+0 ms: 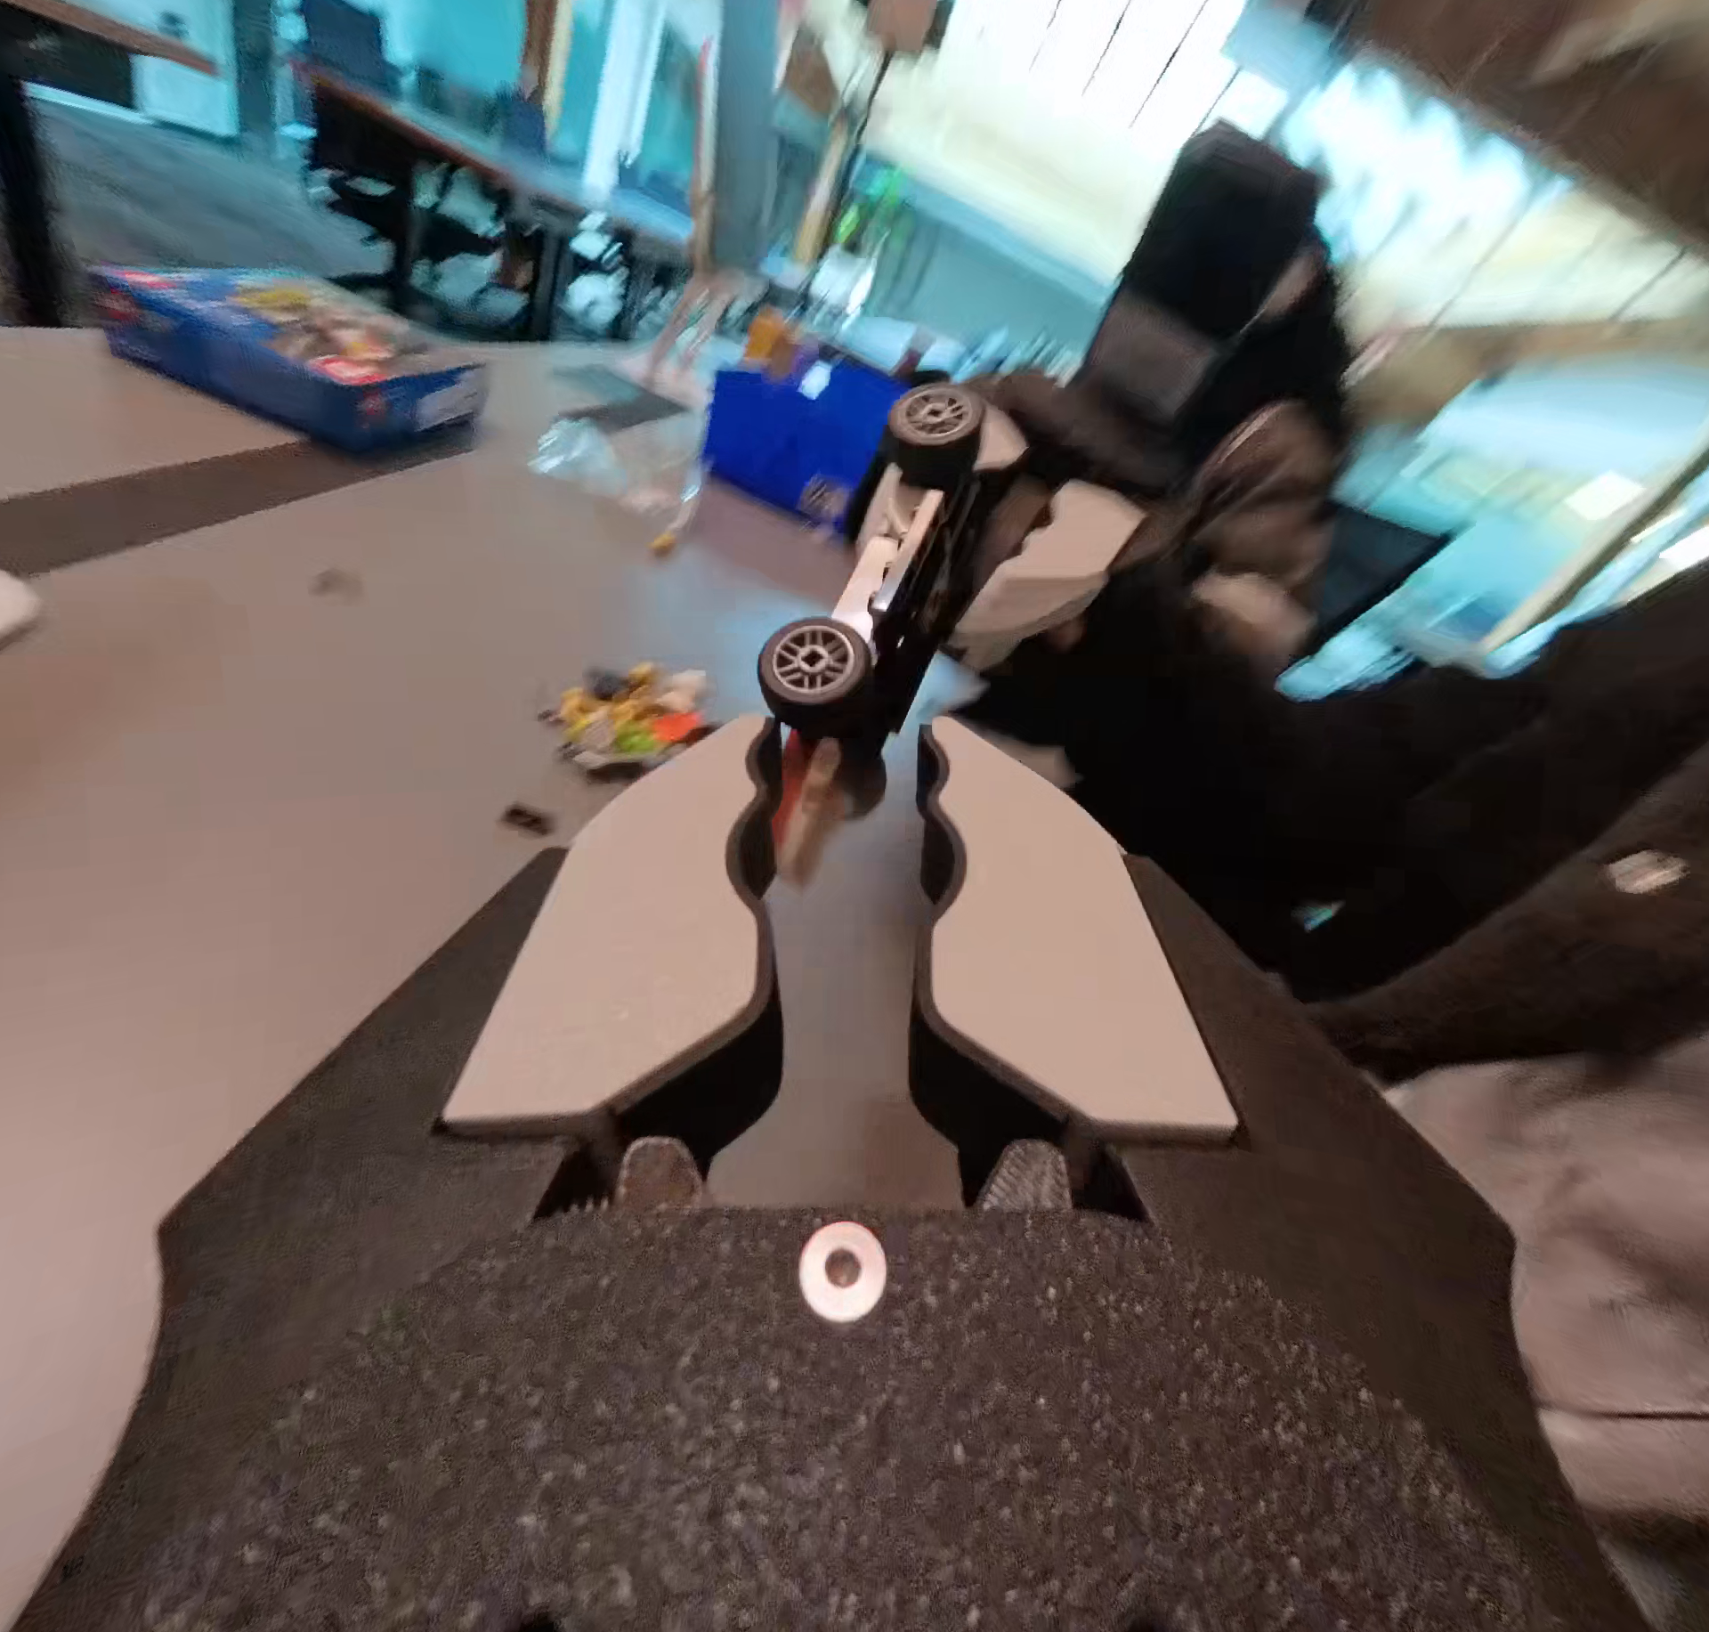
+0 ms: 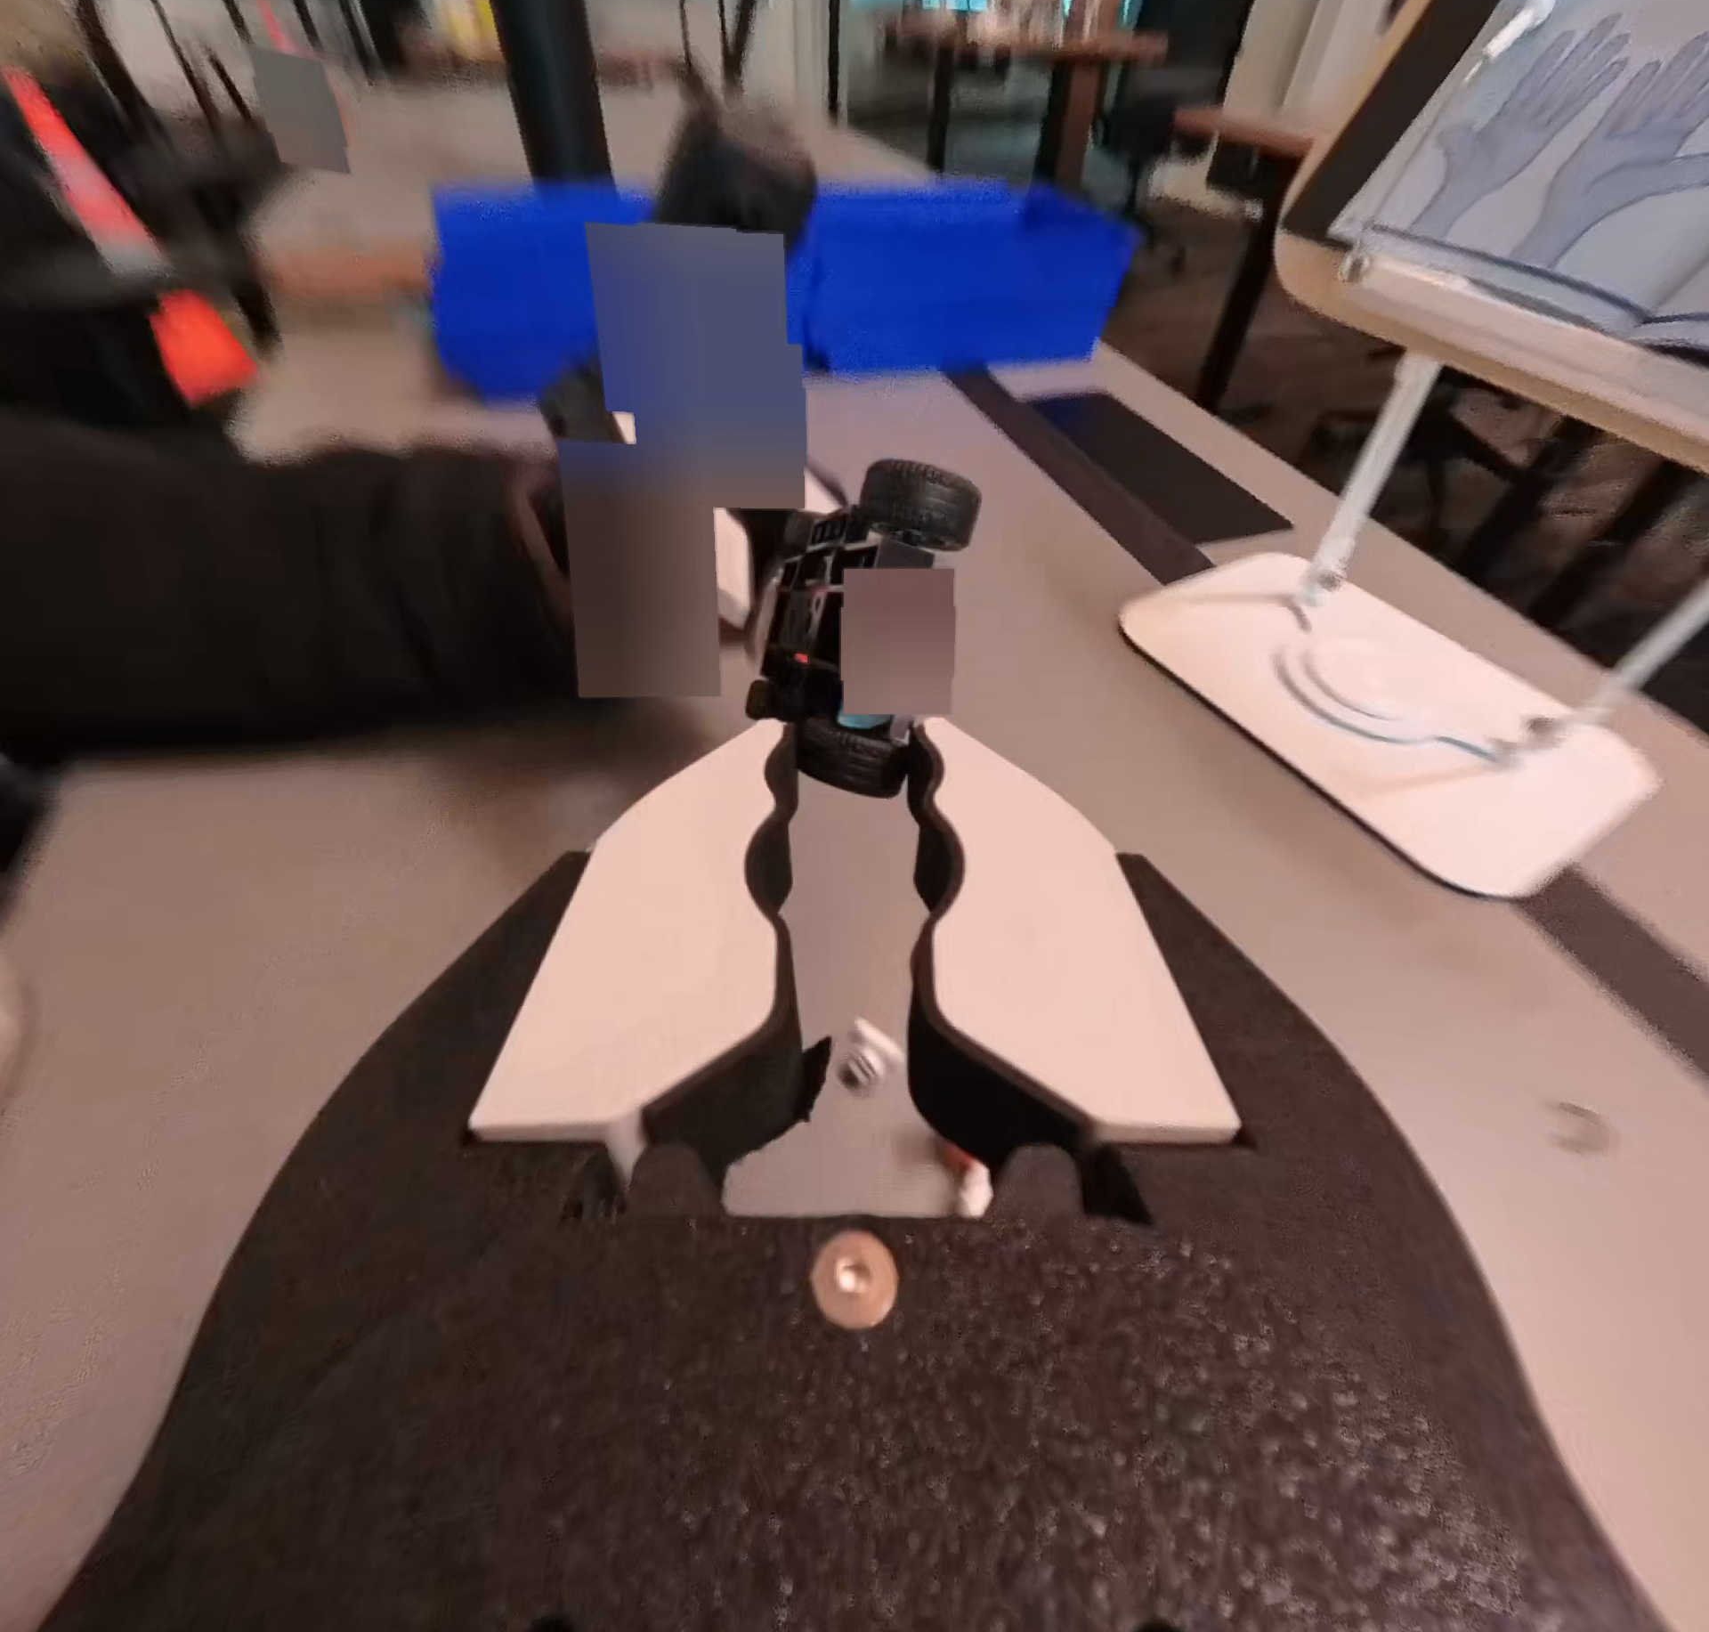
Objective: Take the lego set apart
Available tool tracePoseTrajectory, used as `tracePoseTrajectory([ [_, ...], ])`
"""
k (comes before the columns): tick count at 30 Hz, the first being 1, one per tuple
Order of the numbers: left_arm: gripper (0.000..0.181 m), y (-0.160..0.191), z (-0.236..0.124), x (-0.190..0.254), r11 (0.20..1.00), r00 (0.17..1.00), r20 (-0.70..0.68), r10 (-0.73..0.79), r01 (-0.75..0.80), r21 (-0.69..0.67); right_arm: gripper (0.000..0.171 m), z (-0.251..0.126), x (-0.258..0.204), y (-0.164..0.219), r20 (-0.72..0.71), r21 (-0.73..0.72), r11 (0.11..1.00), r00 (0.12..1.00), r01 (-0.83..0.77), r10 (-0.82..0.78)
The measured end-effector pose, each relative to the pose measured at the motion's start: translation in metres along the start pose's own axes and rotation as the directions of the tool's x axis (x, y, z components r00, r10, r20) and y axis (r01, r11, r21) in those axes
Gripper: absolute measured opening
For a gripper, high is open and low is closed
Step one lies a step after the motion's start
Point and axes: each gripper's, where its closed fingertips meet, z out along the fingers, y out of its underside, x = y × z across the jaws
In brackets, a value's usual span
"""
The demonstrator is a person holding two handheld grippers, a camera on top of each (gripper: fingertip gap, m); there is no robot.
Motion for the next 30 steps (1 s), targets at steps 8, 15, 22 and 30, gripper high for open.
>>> tracePoseTrajectory([
  [8,0.038,0.056,0.014,-0.020,0.732,0.799,0.144,0.584,-0.441,-0.520,0.022,-0.004,-0.027,0.051,0.107,-0.417,0.843,0.940,0.340,-0.325],
  [15,0.048,0.055,0.003,-0.028,0.590,0.670,0.144,0.728,-0.505,-0.630,0.022,-0.002,-0.031,0.062,0.129,-0.467,0.833,0.955,0.295,-0.266],
  [22,0.026,0.068,0.032,-0.002,0.604,0.705,0.068,0.706,-0.549,-0.578,0.022,0.008,-0.042,0.059,0.153,-0.431,0.857,0.958,0.284,-0.241],
  [30,0.018,0.016,0.022,-0.004,0.960,0.948,0.197,0.251,-0.218,-0.174,0.030,0.008,0.002,0.008,-0.108,-0.063,0.989,0.984,0.132,-0.138],
])
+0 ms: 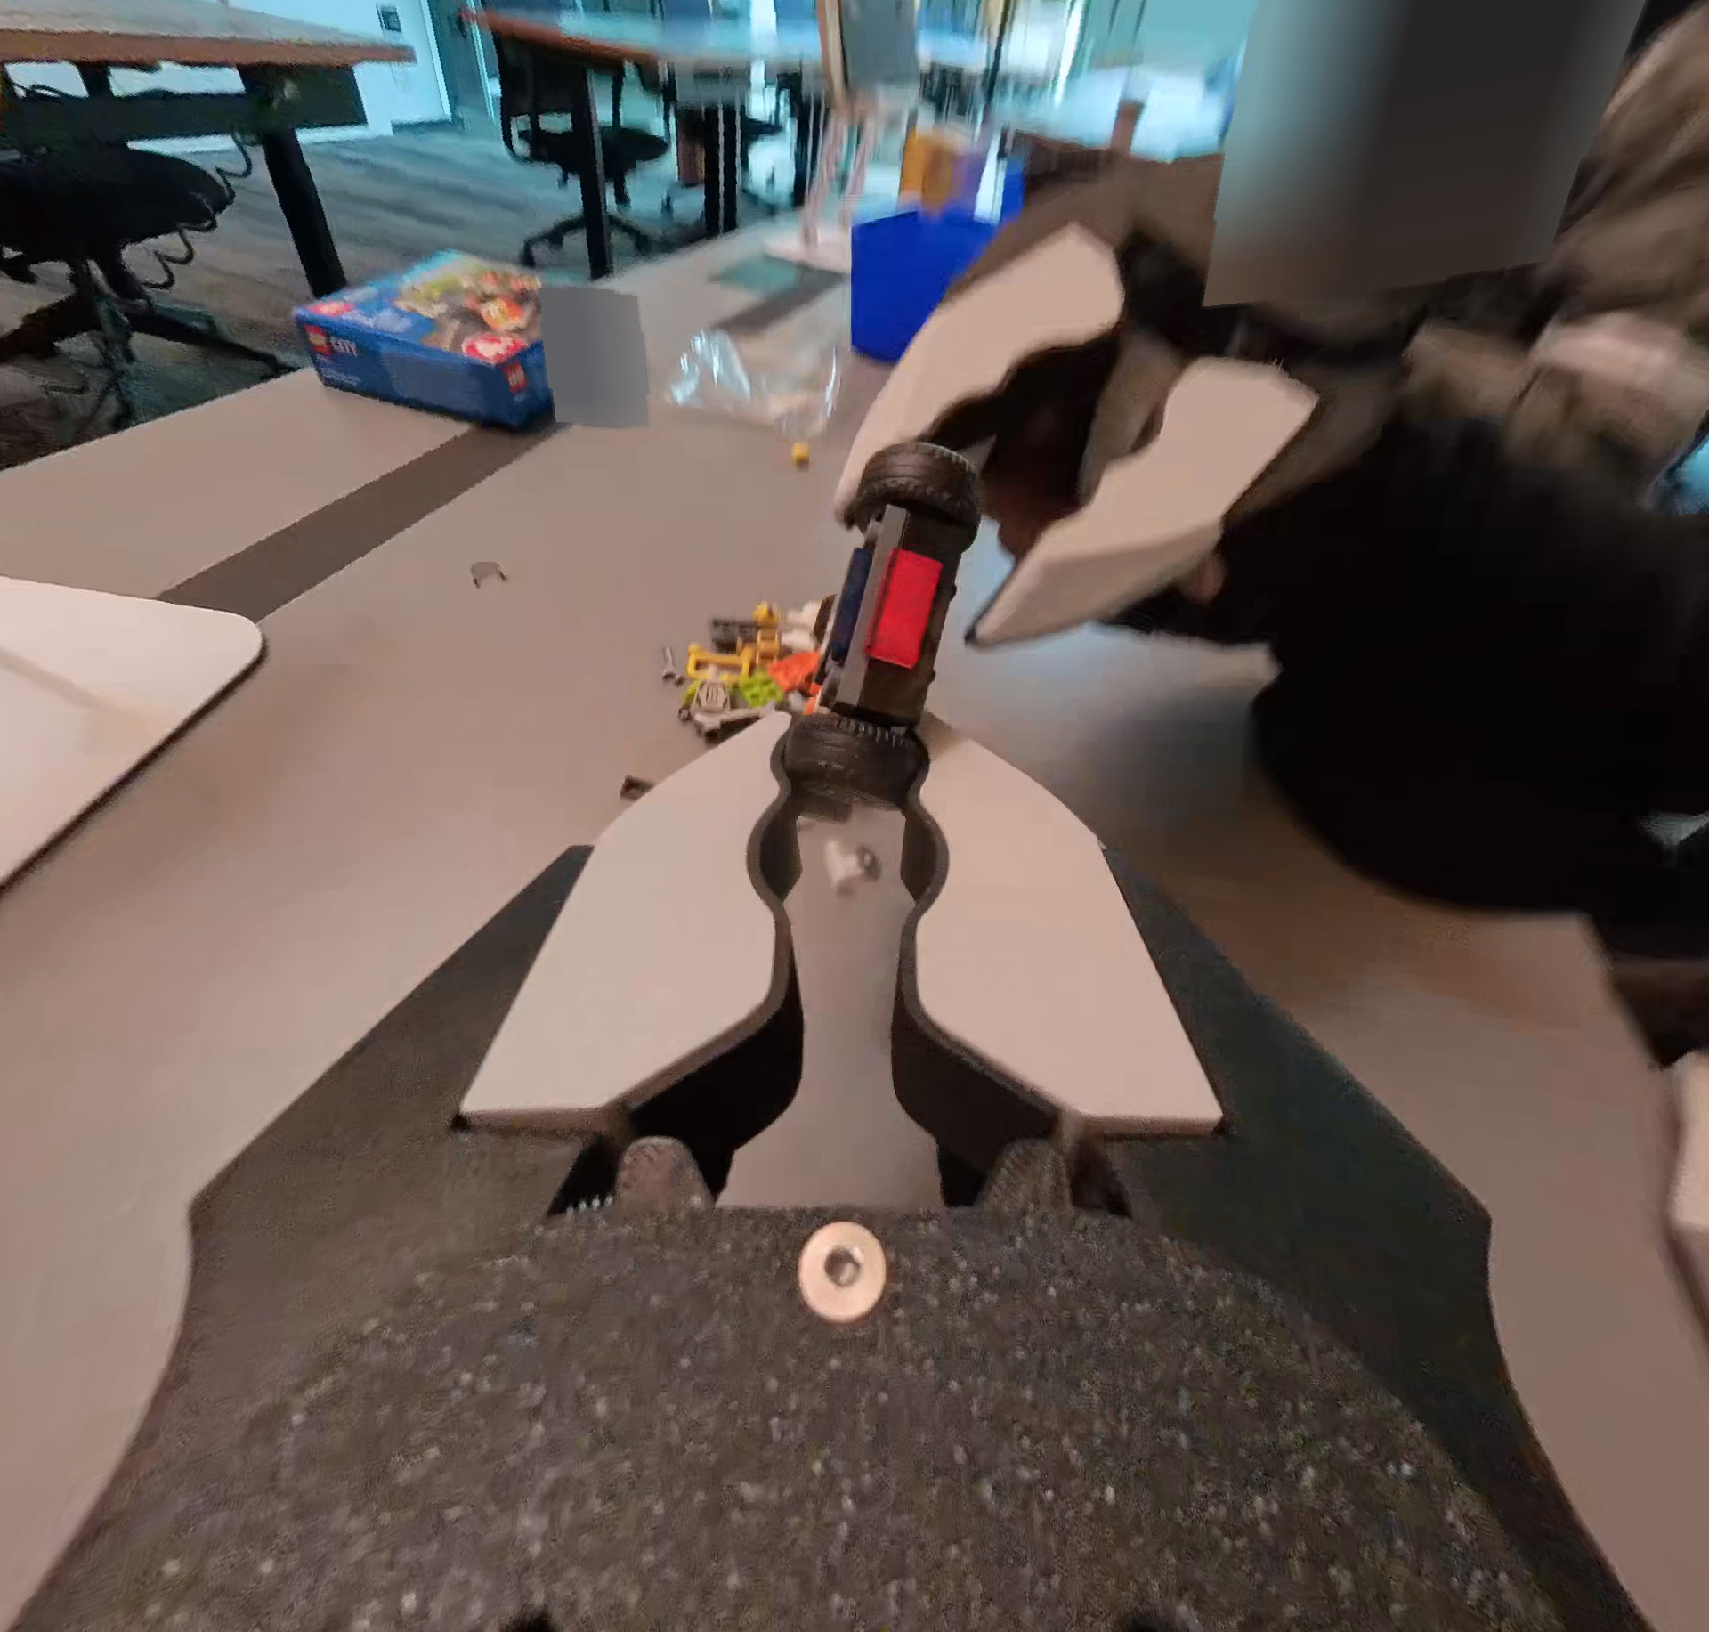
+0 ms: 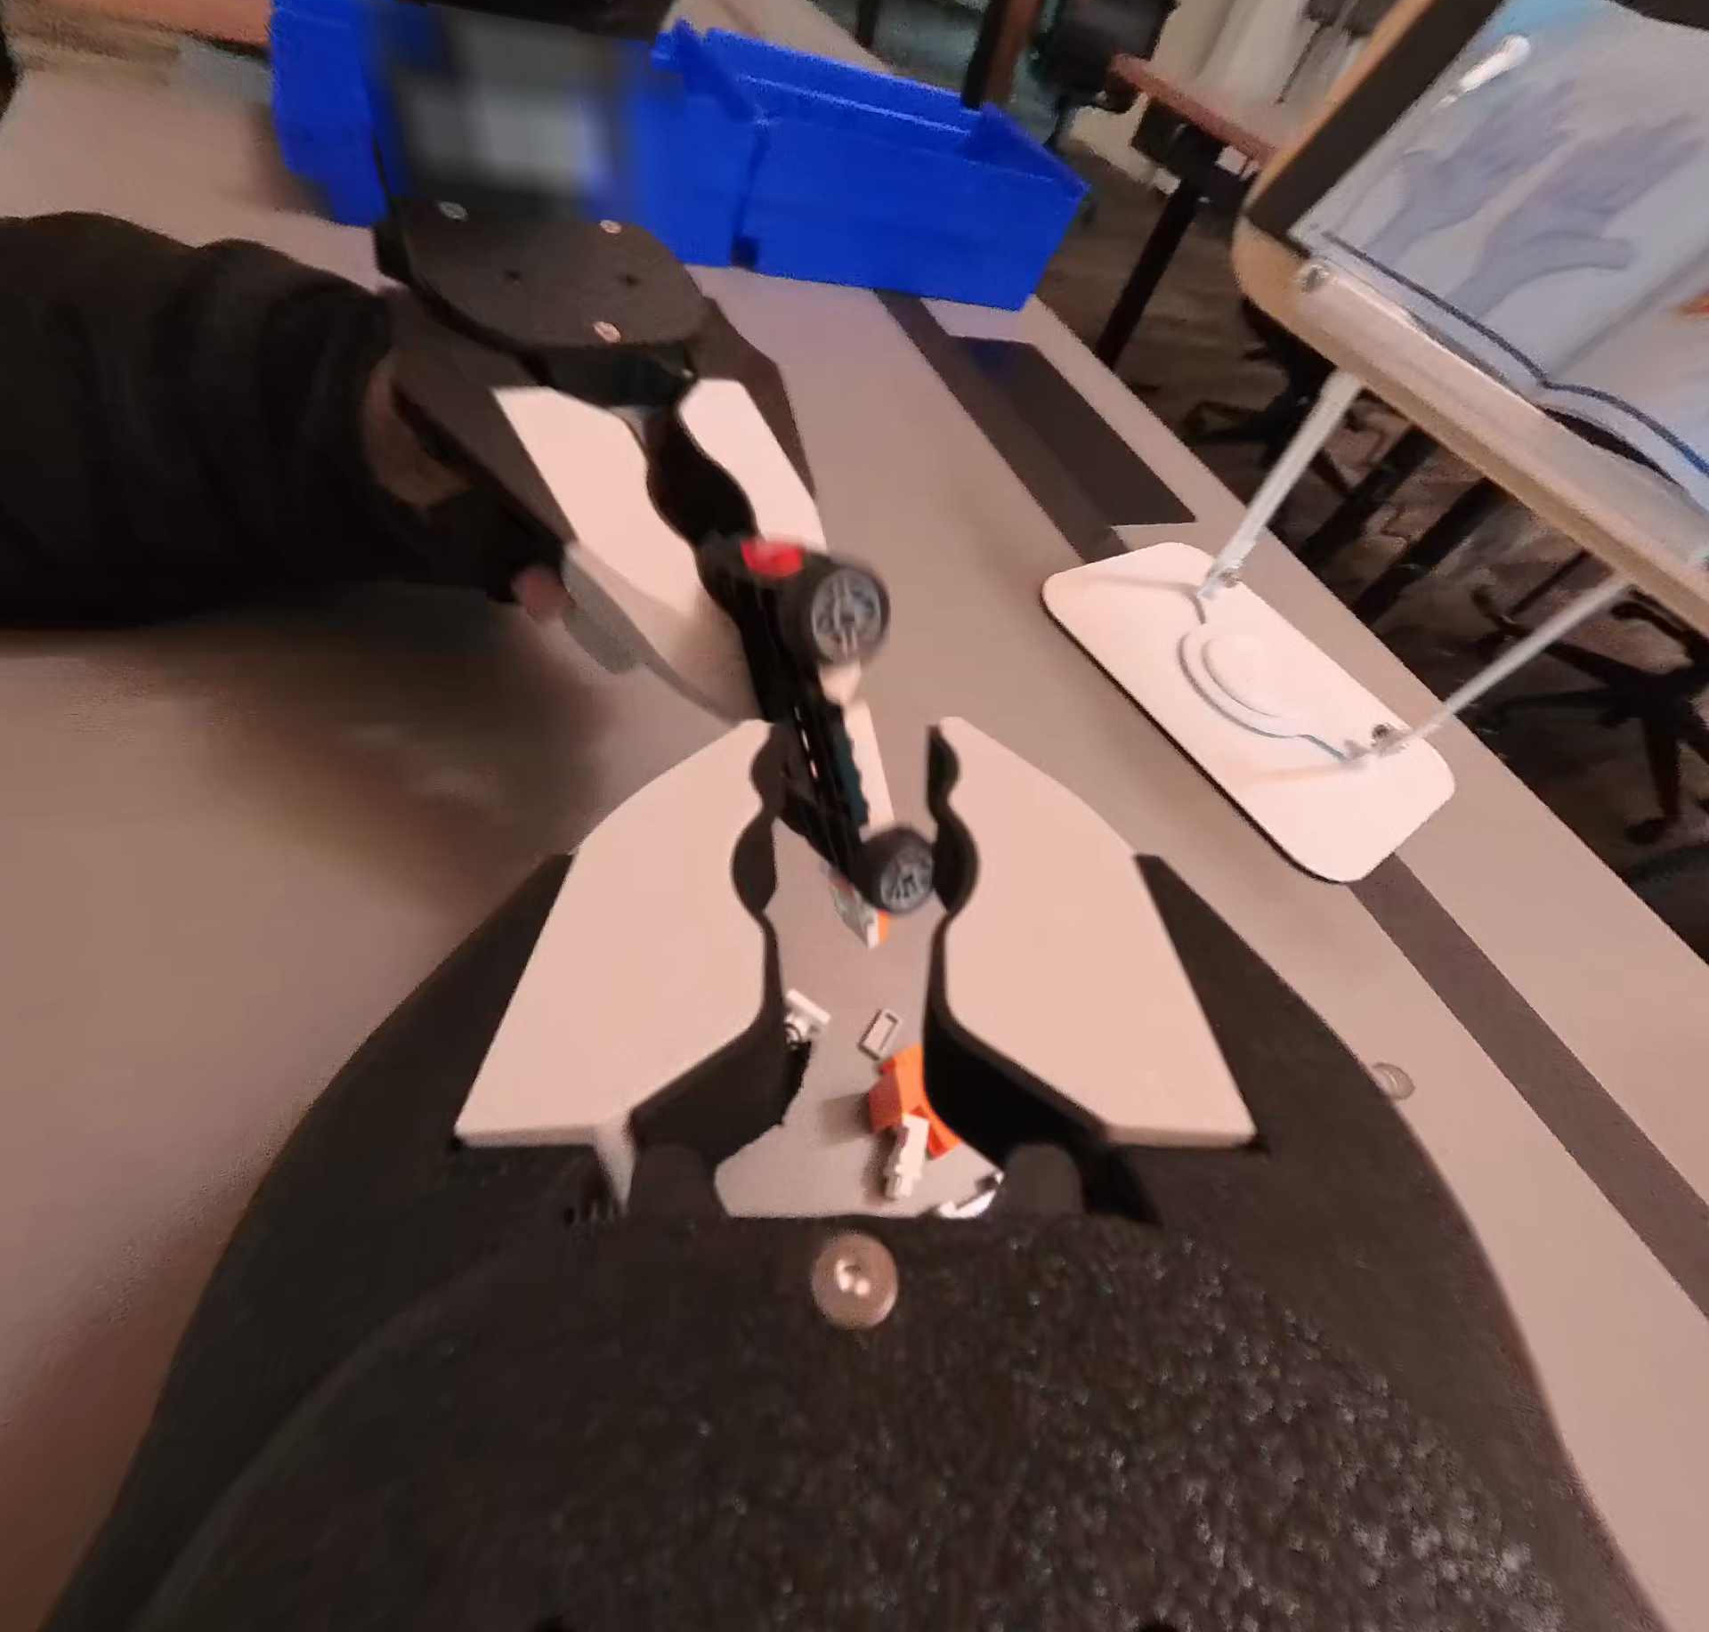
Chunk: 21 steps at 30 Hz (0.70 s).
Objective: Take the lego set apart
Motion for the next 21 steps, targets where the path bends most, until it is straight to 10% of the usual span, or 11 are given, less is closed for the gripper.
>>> tracePoseTrajectory([
  [13,0.018,-0.052,-0.026,0.005,0.868,0.926,-0.271,-0.262,0.349,0.353,0.059,0.005,-0.003,-0.023,0.297,0.241,0.842,0.863,-0.482,0.409],
  [21,0.018,-0.072,-0.028,0.016,0.681,0.820,-0.443,-0.362,0.557,0.475,0.040,0.006,-0.003,-0.054,0.476,0.450,0.451,0.634,-0.771,0.610],
])
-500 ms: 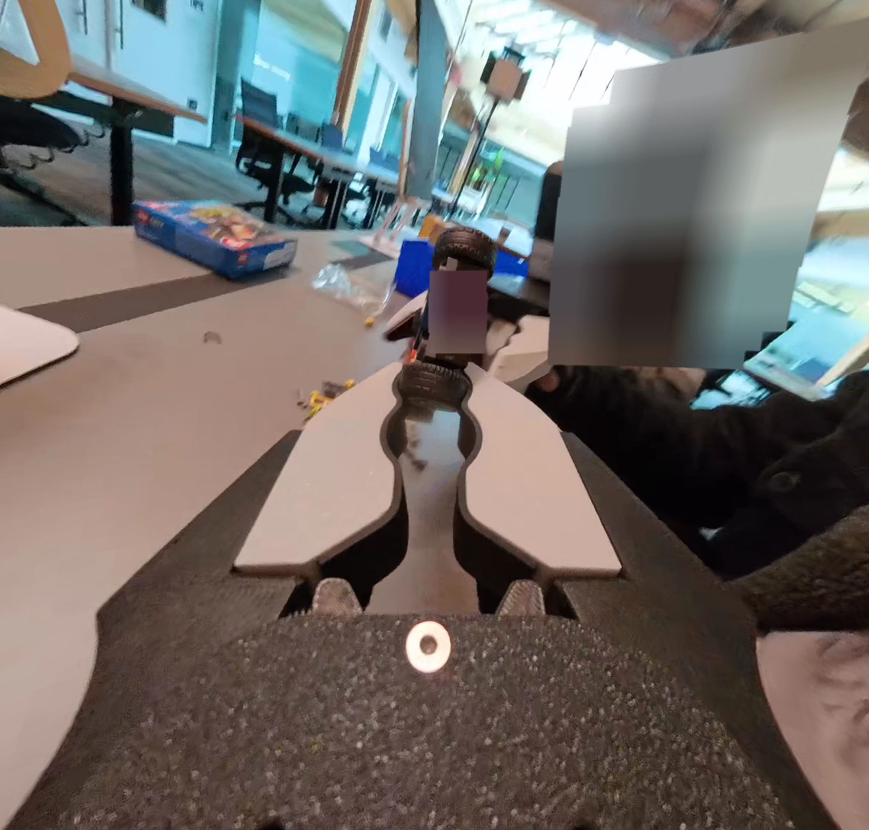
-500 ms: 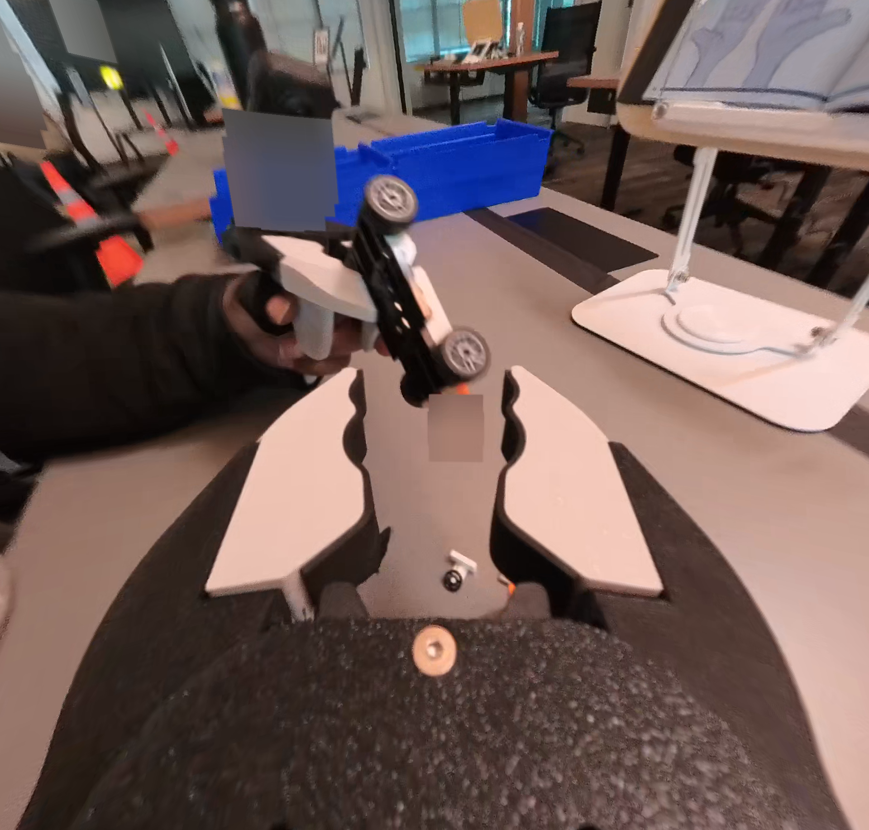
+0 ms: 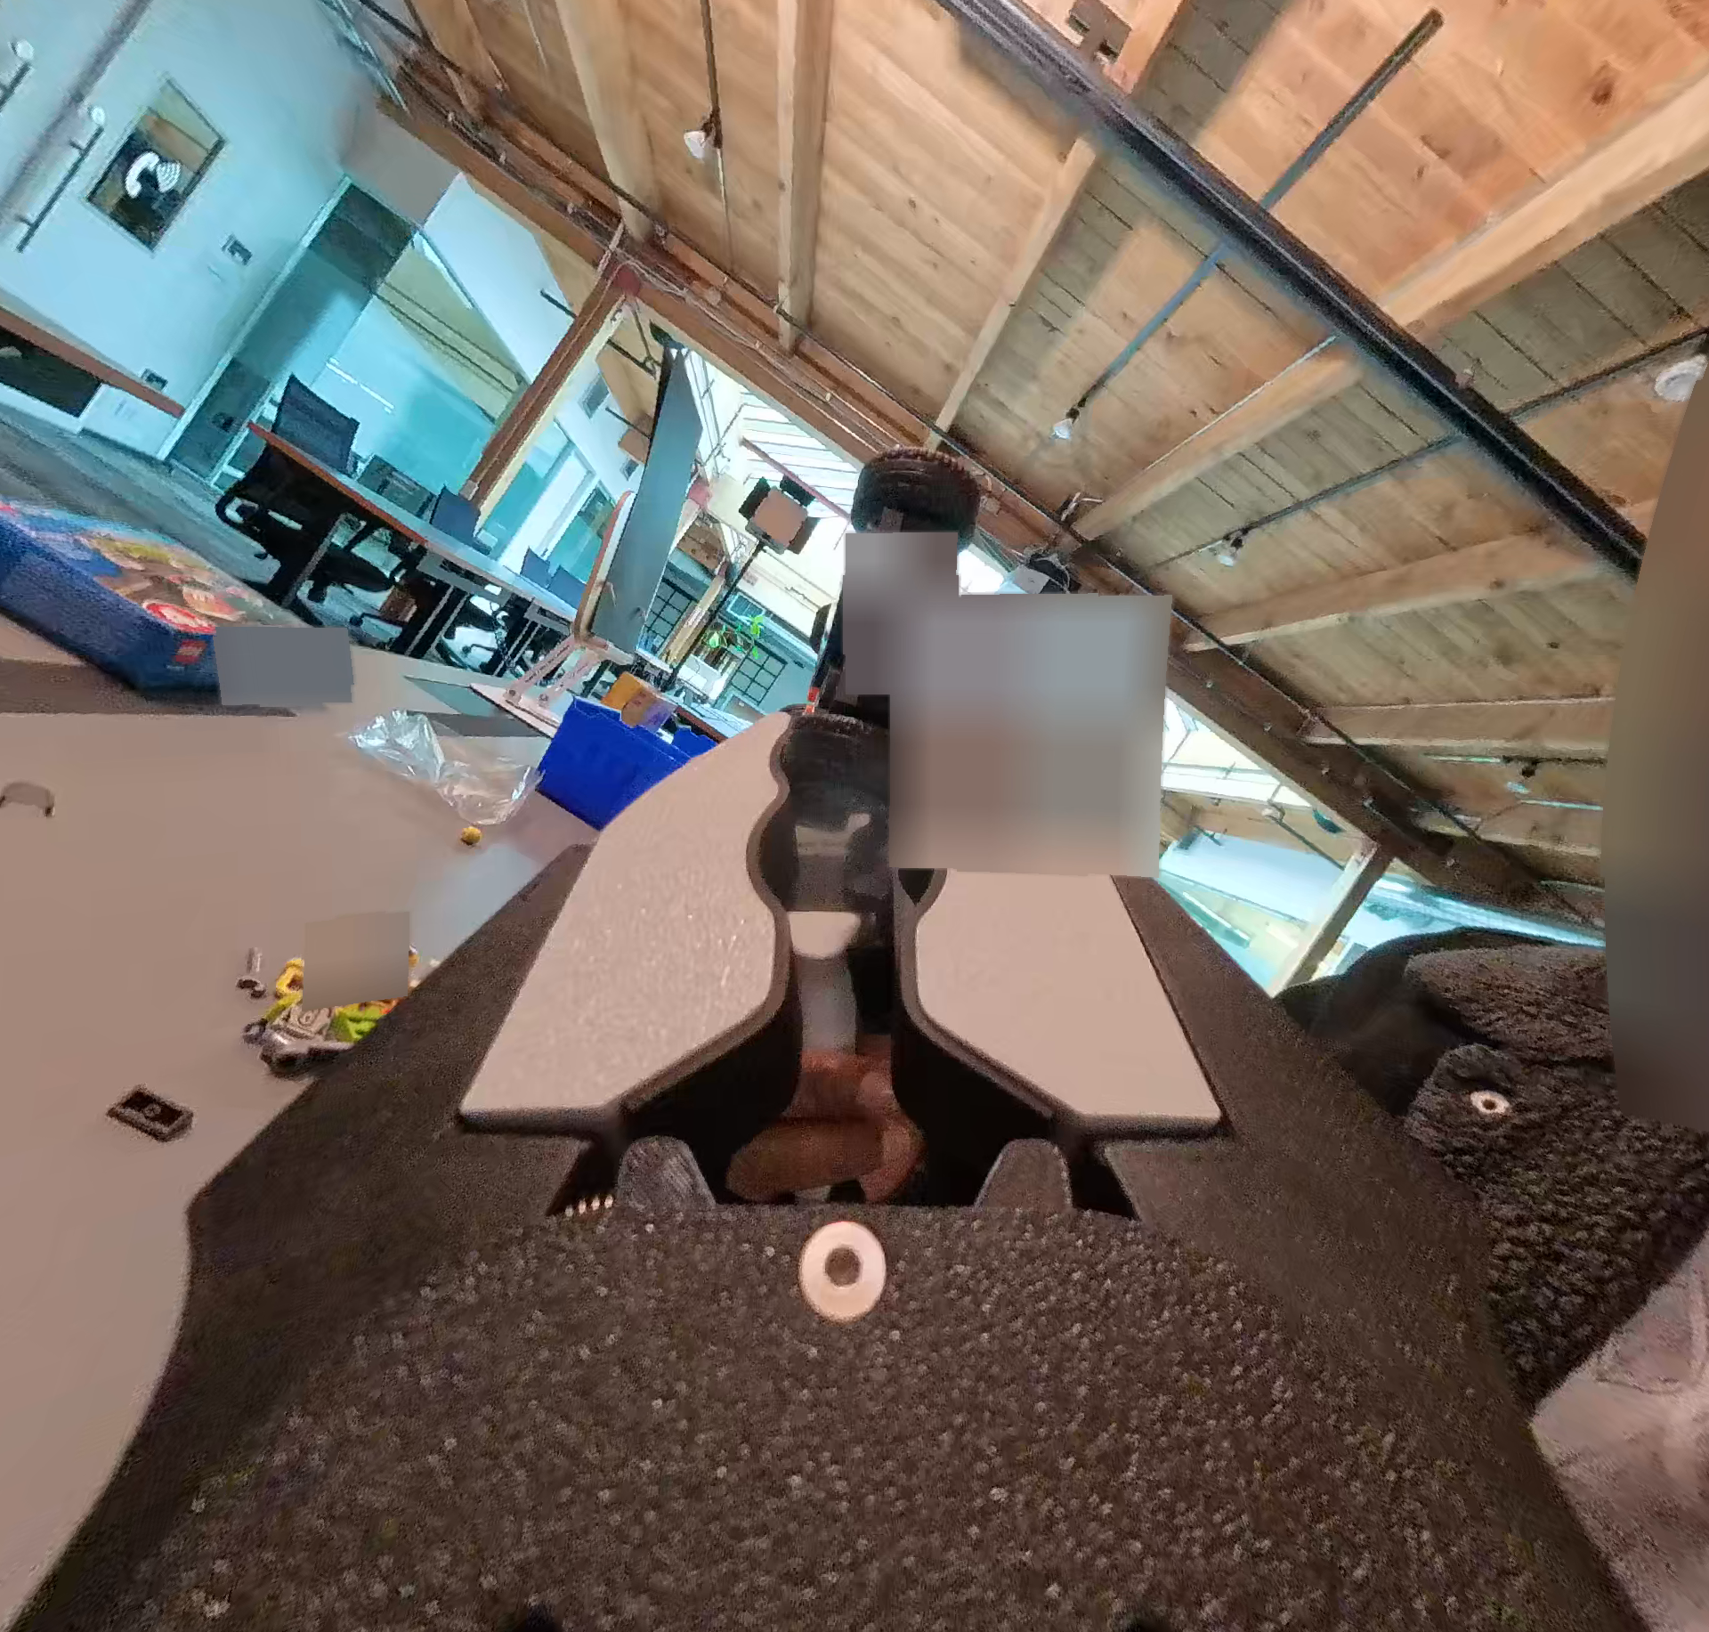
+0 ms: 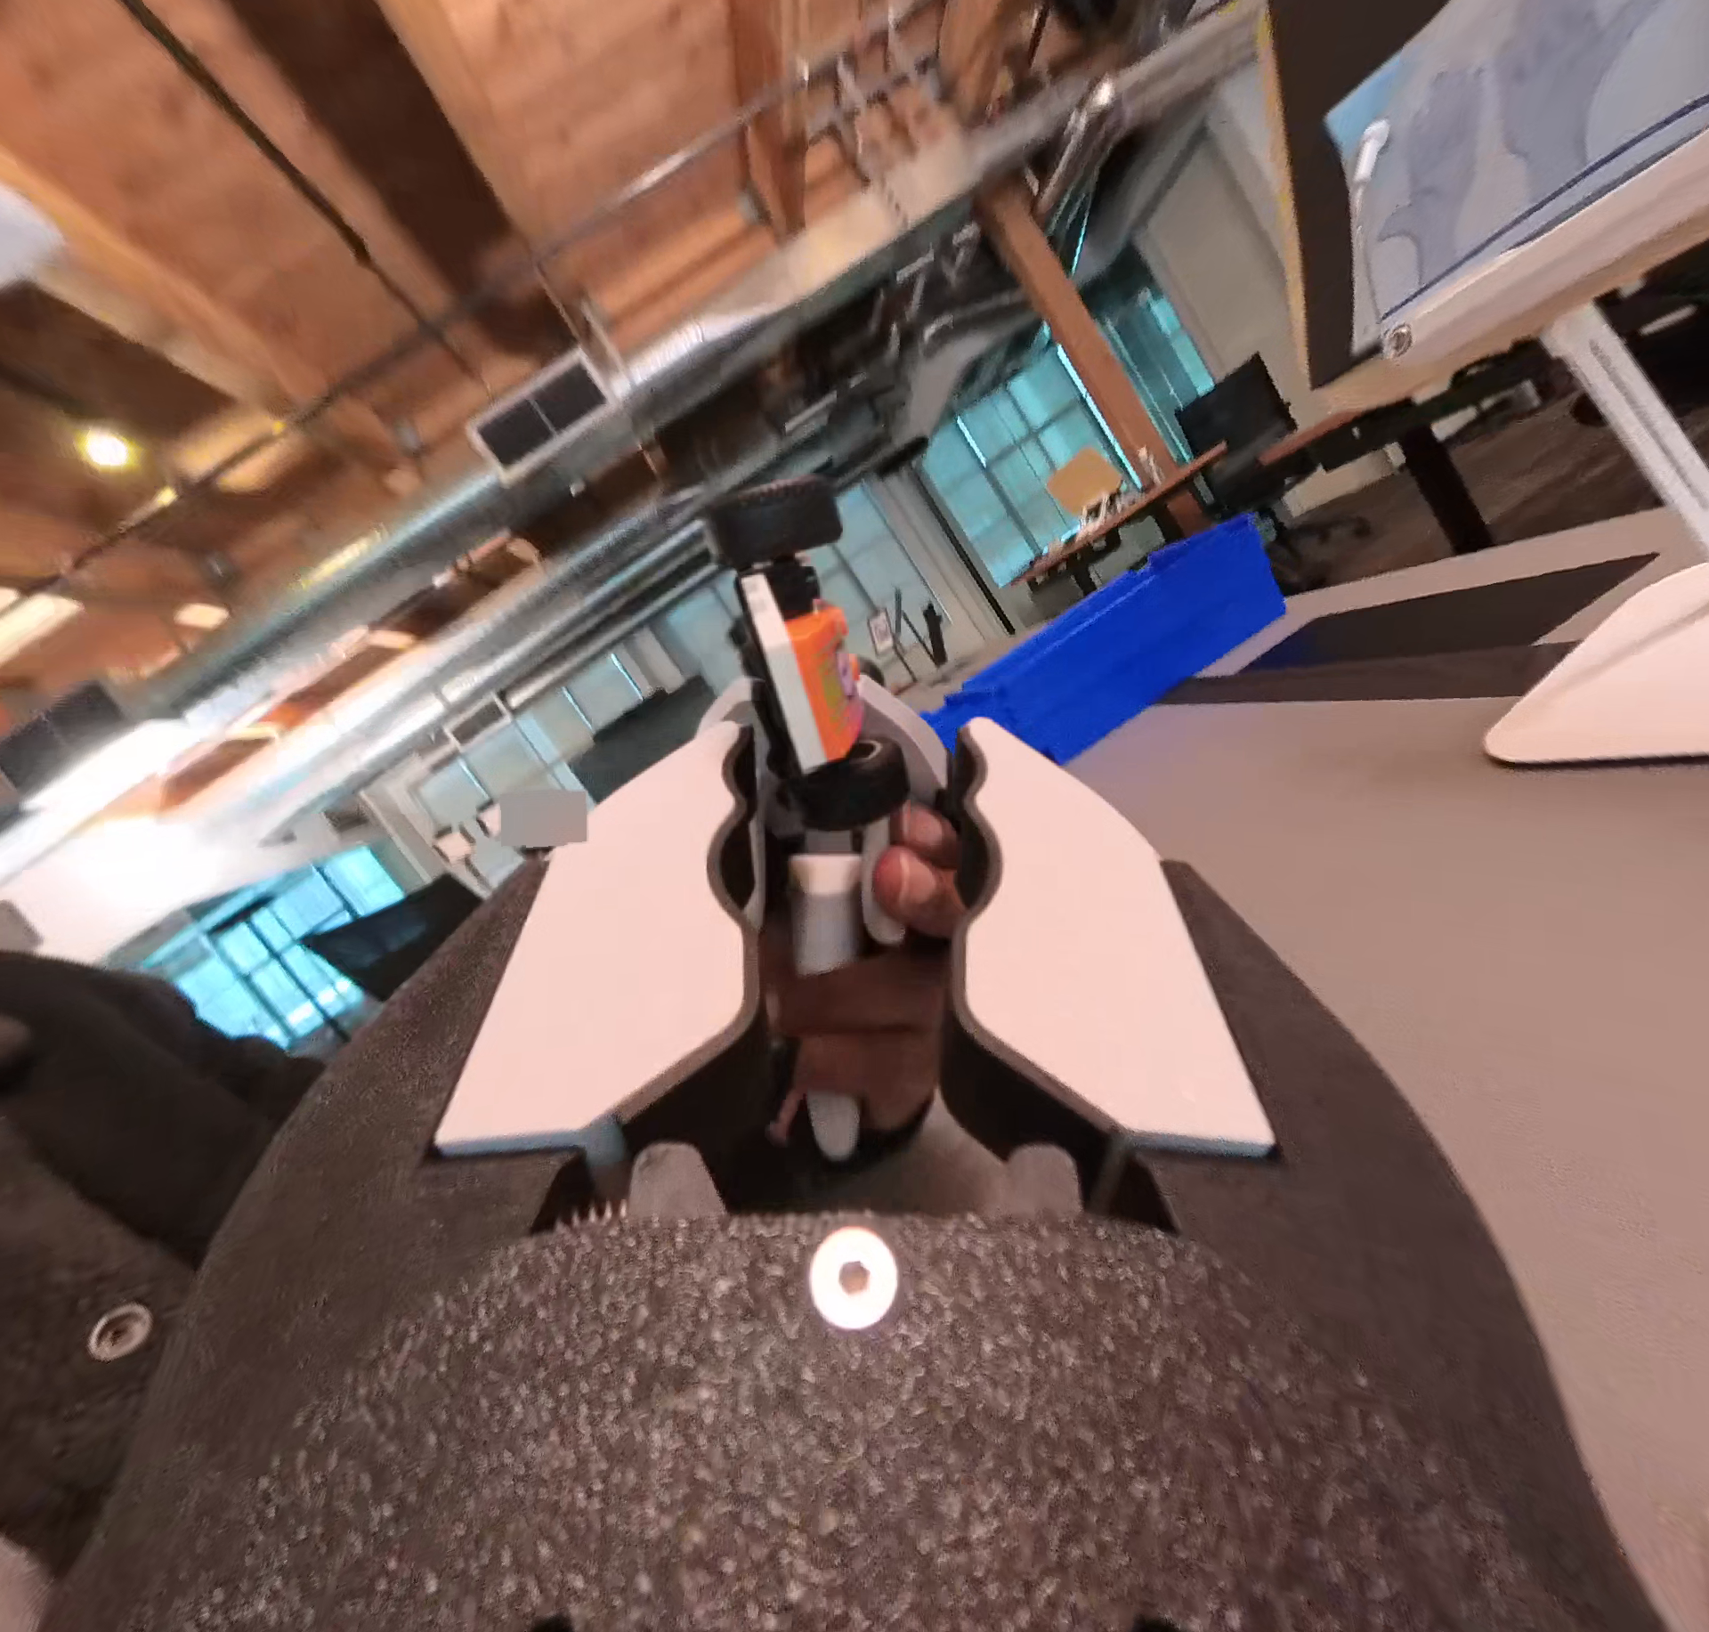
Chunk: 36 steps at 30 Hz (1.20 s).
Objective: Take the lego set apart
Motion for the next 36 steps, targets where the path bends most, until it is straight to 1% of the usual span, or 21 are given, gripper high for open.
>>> tracePoseTrajectory([
  [3,0.017,0.005,0.003,0.000,0.999,0.999,-0.012,-0.041,0.041,0.013,0.035,0.000,-0.005,-0.007,-0.005,0.047,0.998,0.999,0.042,-0.042],
  [4,0.017,0.007,0.005,0.001,0.998,0.998,-0.023,-0.057,0.058,0.017,0.028,-0.002,-0.006,-0.009,-0.008,0.049,0.997,0.999,0.053,-0.053],
  [5,0.017,0.010,0.007,0.000,0.998,0.998,-0.016,-0.062,0.063,0.007,0.023,-0.003,-0.006,-0.010,-0.004,0.048,0.997,0.998,0.060,-0.060],
  [7,0.018,0.019,0.008,-0.003,0.998,0.999,0.004,-0.052,0.052,-0.045,0.018,-0.006,-0.008,-0.015,0.011,0.045,0.997,0.998,0.067,-0.067],
  [9,0.019,0.026,0.008,-0.004,0.992,1.000,0.003,-0.029,0.030,-0.121,0.018,-0.008,-0.010,-0.018,0.034,-0.009,0.996,0.996,0.086,-0.085],
  [10,0.023,0.026,0.006,-0.007,0.990,1.000,0.018,-0.005,0.007,-0.142,0.018,-0.010,-0.011,-0.020,0.047,-0.039,0.994,0.994,0.103,-0.101],
  [12,0.028,0.018,0.000,-0.009,0.987,0.998,0.034,0.053,-0.047,-0.157,0.018,-0.016,-0.012,-0.026,0.084,-0.079,0.990,0.990,0.116,-0.109],
  [15,0.031,0.011,-0.004,-0.012,0.983,0.995,0.055,0.077,-0.067,-0.173,0.018,-0.024,-0.011,-0.024,0.146,-0.170,0.981,0.987,0.099,-0.074],
  [16,0.030,0.014,-0.004,-0.011,0.981,0.996,0.051,0.075,-0.064,-0.183,0.018,-0.025,-0.011,-0.020,0.156,-0.199,0.976,0.986,0.092,-0.061],
  [17,0.021,0.018,-0.003,-0.008,0.978,0.997,0.030,0.068,-0.060,-0.199,0.018,-0.025,-0.010,-0.015,0.162,-0.221,0.971,0.985,0.092,-0.056],
  [18,0.019,0.019,-0.002,-0.005,0.977,0.997,0.020,0.073,-0.068,-0.202,0.018,-0.024,-0.009,-0.011,0.162,-0.233,0.969,0.986,0.084,-0.047],
  [20,0.019,0.020,-0.001,-0.005,0.968,0.993,0.043,0.110,-0.097,-0.232,0.018,-0.024,-0.006,-0.014,0.153,-0.208,0.976,0.988,0.063,-0.031],
  [21,0.019,0.017,0.000,-0.004,0.969,0.992,0.054,0.116,-0.101,-0.226,0.018,-0.023,-0.005,-0.016,0.142,-0.187,0.980,0.989,0.073,-0.046],
  [24,0.019,0.008,0.001,0.000,0.987,0.997,0.060,0.057,-0.047,-0.154,0.019,-0.018,-0.010,-0.019,0.136,-0.105,0.991,0.988,0.082,-0.068],
  [26,0.019,0.007,0.002,0.000,0.990,0.997,0.072,0.041,-0.031,-0.137,0.031,-0.013,-0.011,-0.013,0.132,-0.091,0.993,0.989,0.080,-0.067],
  [27,0.019,0.008,0.002,0.000,0.990,0.997,0.069,0.034,-0.024,-0.142,0.033,-0.011,-0.012,-0.011,0.126,-0.080,0.994,0.990,0.077,-0.067],
  [29,0.018,0.013,0.003,-0.001,0.983,0.995,0.081,0.055,-0.040,-0.177,0.032,-0.009,-0.010,-0.011,0.100,-0.053,0.995,0.992,0.081,-0.075],
  [30,0.018,0.015,0.004,0.000,0.978,0.993,0.084,0.079,-0.061,-0.200,0.022,-0.010,-0.008,-0.011,0.088,-0.052,0.994,0.992,0.096,-0.091],
  [32,0.018,0.020,0.006,0.002,0.964,0.990,0.087,0.111,-0.086,-0.251,0.021,-0.013,-0.010,-0.012,0.108,-0.062,0.991,0.988,0.116,-0.109],
  [34,0.018,0.021,0.006,0.005,0.955,0.988,0.076,0.136,-0.111,-0.276,0.020,-0.013,-0.014,-0.012,0.133,-0.086,0.992,0.988,0.095,-0.083],
  [36,0.018,0.018,0.005,0.009,0.932,0.973,0.070,0.220,-0.188,-0.310,0.020,-0.011,-0.018,-0.011,0.155,-0.101,0.994,0.988,0.042,-0.026],
])
